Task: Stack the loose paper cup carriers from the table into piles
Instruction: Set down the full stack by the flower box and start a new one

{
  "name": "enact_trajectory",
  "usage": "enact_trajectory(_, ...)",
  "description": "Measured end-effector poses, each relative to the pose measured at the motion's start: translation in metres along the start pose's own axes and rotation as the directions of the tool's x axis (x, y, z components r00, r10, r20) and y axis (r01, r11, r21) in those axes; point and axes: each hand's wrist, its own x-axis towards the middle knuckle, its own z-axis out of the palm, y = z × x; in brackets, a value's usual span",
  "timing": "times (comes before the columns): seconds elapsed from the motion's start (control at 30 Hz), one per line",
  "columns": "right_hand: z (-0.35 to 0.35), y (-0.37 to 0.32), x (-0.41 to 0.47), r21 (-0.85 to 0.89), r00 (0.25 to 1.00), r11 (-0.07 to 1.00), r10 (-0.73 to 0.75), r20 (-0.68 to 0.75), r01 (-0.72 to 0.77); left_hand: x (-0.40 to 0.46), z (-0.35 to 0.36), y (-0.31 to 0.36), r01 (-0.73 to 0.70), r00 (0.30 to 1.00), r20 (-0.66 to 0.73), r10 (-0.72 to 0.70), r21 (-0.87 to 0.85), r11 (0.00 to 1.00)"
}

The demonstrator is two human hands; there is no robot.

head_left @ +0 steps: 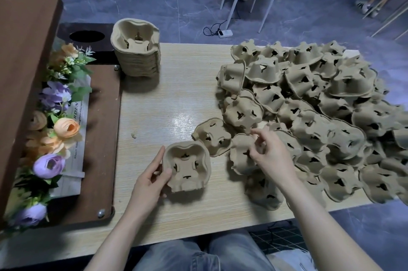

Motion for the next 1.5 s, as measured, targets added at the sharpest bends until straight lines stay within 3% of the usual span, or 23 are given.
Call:
enact_trajectory(0.4, 0.012, -0.003, -0.001, -0.019, 0.995, 0.999, 0.030, 0.095, -0.028, 0.001, 0.002, -0.002, -0.006, 1.000, -0.001, 0.006, 0.002, 1.000)
enact_trajectory(0.57, 0.017, -0.011, 0.007, -0.291, 0.974, 0.956, 0.047, 0.221, 0.020, 0.002, 0.002, -0.006, -0.009, 1.000, -0.004, 0.009, -0.002, 1.000)
enact_trajectory(0.67, 0.015, -0.016, 0.008, -0.331, 0.972, 0.943, 0.036, 0.234, 0.044, 0.002, 0.002, -0.007, -0.007, 1.000, -0.012, 0.007, -0.013, 1.000)
enact_trajectory(0.77, 0.008, -0.019, 0.004, -0.245, 0.983, 0.969, 0.013, 0.185, 0.033, 0.001, 0.002, -0.007, -0.006, 1.000, -0.011, 0.006, -0.020, 1.000)
enact_trajectory(0.9, -0.007, -0.030, -0.003, 0.088, 1.000, 0.996, -0.015, 0.008, 0.014, 0.003, 0.001, -0.009, -0.011, 1.000, -0.009, 0.011, -0.016, 1.000)
enact_trajectory(1.0, -0.013, -0.038, -0.011, 0.208, 1.000, 0.978, -0.012, -0.026, 0.017, 0.004, 0.001, -0.010, -0.009, 1.000, -0.009, 0.009, -0.023, 1.000)
enact_trajectory(1.2, 0.002, -0.028, -0.021, 0.232, 1.000, 0.972, -0.023, -0.006, 0.023, 0.005, 0.000, -0.009, -0.001, 1.000, -0.012, 0.001, -0.005, 1.000)
enact_trajectory(1.5, 0.008, -0.021, -0.026, 0.272, 0.995, 0.960, -0.032, -0.099, 0.058, 0.006, -0.001, -0.008, 0.008, 1.000, -0.005, -0.008, -0.001, 1.000)
